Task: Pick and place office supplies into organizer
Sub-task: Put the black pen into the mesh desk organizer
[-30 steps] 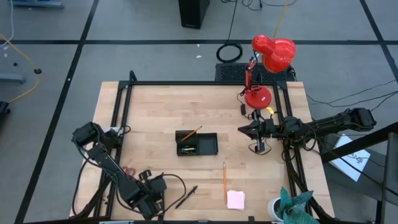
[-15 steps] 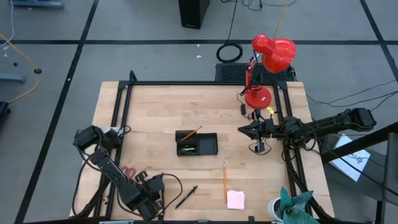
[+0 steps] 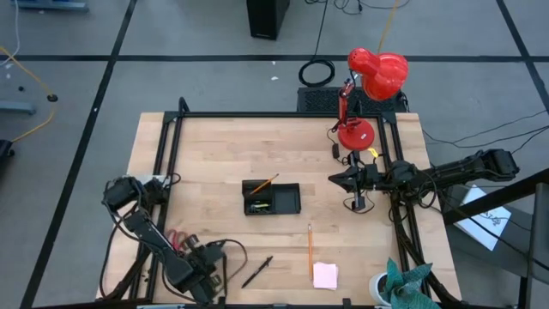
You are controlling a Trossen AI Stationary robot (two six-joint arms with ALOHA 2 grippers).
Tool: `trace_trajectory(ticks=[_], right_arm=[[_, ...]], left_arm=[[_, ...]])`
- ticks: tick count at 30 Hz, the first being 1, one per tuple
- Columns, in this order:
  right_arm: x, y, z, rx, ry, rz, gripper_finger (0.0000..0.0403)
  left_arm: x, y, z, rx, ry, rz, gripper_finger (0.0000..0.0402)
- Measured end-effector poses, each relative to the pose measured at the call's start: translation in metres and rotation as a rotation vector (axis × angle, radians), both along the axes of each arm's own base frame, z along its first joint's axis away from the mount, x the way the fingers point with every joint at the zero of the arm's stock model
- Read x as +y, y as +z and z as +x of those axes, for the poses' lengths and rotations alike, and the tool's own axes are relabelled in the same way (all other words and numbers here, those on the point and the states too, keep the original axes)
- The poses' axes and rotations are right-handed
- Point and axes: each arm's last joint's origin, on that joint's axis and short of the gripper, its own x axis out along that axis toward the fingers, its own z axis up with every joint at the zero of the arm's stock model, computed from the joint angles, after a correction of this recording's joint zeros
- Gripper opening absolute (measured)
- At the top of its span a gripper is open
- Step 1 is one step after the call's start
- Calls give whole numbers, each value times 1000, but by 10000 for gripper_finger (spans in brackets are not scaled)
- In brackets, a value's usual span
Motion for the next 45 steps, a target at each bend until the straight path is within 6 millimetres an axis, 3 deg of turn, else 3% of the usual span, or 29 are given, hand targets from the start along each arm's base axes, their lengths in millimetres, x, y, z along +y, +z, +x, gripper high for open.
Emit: trace_trajectory(ticks=[8, 23, 29, 41, 45], right_arm=[[0, 0, 0, 4, 0, 0, 4], [0, 0, 0, -2, 5, 21, 4], [0, 0, 0, -3, 4, 17, 4], [0, 0, 0, -3, 3, 17, 4], [0, 0, 0, -3, 3, 17, 4]], left_arm=[[2, 3, -18, 91, -14, 83, 131], [6, 9, -13, 20, -55, 97, 131], [15, 19, -3, -27, -28, 87, 131], [43, 21, 26, 37, -92, 81, 131], [48, 13, 32, 29, -108, 25, 131]])
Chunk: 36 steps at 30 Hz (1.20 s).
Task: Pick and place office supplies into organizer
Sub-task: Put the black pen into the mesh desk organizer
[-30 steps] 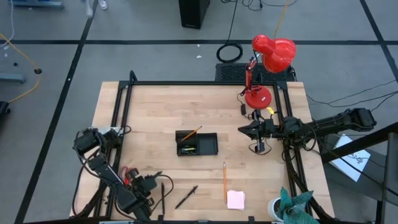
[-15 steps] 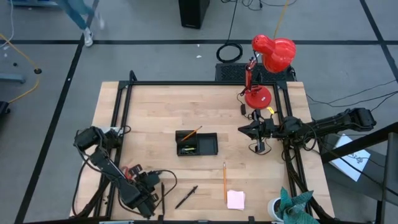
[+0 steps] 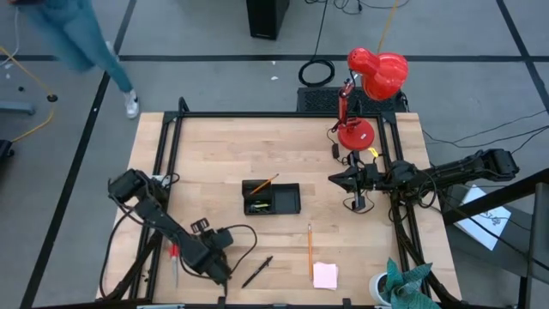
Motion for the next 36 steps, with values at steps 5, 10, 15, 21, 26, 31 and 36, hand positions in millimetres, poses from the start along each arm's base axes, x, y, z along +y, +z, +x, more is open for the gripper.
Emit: trace_trajectory(ticks=[5, 10, 15, 21, 26, 31, 36], right_arm=[[0, 0, 0, 0, -1, -2, 4], [0, 0, 0, 0, -1, -5, 4], [0, 0, 0, 0, -1, -6, 4], [0, 0, 0, 0, -1, -3, 4], [0, 0, 0, 0, -1, -3, 4], [0, 0, 0, 0, -1, -3, 4], [0, 0, 0, 0, -1, -3, 4]], left_arm=[[6, -13, -3, -22, -22, -48, 131], [9, -20, -7, -38, -2, -47, 131], [9, -22, -6, -53, -32, -48, 122], [8, -22, -5, -80, -33, -48, 42], [8, -23, -1, -152, -42, -9, 20], [7, -25, 3, -224, -79, 33, 44], [8, -26, 5, -318, -61, 110, 33]])
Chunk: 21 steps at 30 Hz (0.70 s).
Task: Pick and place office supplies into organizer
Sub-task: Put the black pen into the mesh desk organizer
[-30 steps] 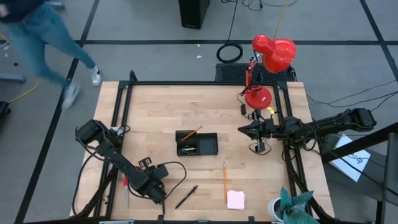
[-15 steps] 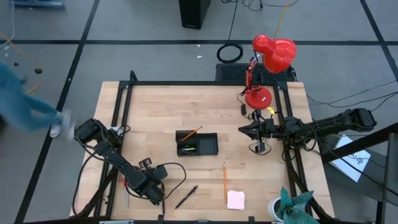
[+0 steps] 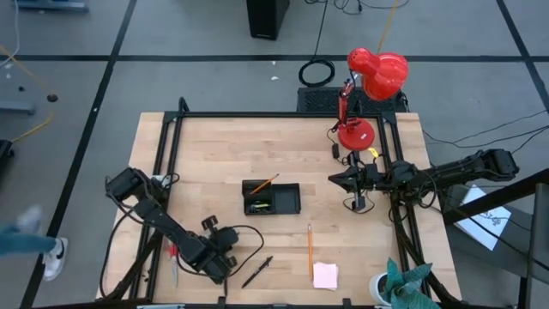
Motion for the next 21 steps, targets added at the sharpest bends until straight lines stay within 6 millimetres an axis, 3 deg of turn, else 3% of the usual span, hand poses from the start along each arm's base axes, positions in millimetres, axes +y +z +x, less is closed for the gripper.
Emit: trace_trajectory(ticks=[5, 14, 21], right_arm=[[0, 0, 0, 0, 0, 0, 4], [0, -1, 0, 6, 0, 0, 4], [0, 0, 0, -1, 0, -2, 4]], left_arm=[[-2, 5, -5, -125, -23, 131, 31], [-4, 46, -14, -478, -50, 322, 34], [22, 73, -34, -707, -37, 496, 34]])
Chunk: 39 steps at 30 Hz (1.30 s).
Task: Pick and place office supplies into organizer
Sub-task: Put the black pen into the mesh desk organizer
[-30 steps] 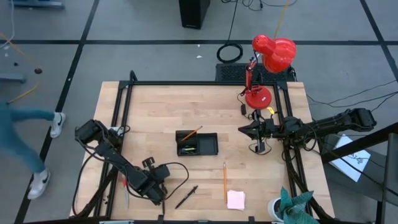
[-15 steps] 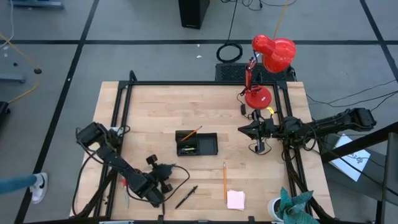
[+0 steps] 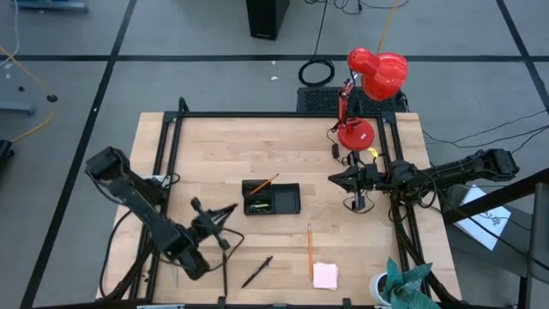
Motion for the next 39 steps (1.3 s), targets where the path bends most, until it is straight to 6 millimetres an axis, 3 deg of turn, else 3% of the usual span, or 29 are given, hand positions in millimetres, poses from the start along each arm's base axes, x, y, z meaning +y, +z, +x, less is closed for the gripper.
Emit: trace_trajectory(ticks=[8, 11, 16, 20, 28, 32, 39], right_arm=[[0, 0, 0, 0, -1, -2, 4], [0, 0, 0, 0, -1, -6, 4], [0, 0, 0, 1, -3, -13, 4], [0, 0, 0, 0, -3, -11, 4], [0, 0, 0, 2, -3, -10, 4], [0, -1, 0, 10, -3, -14, 4], [0, -1, 0, 8, -5, -21, 4]], left_arm=[[38, 16, -18, -52, 5, -8, 35], [44, 30, -11, 5, -95, -34, 35], [55, 57, 11, -31, -488, -22, 35], [74, 72, 22, -119, -531, 78, 35], [130, 63, 41, -244, -668, 24, 35], [145, 56, 42, -372, -748, 47, 35], [163, 23, 55, -339, -717, -27, 35]])
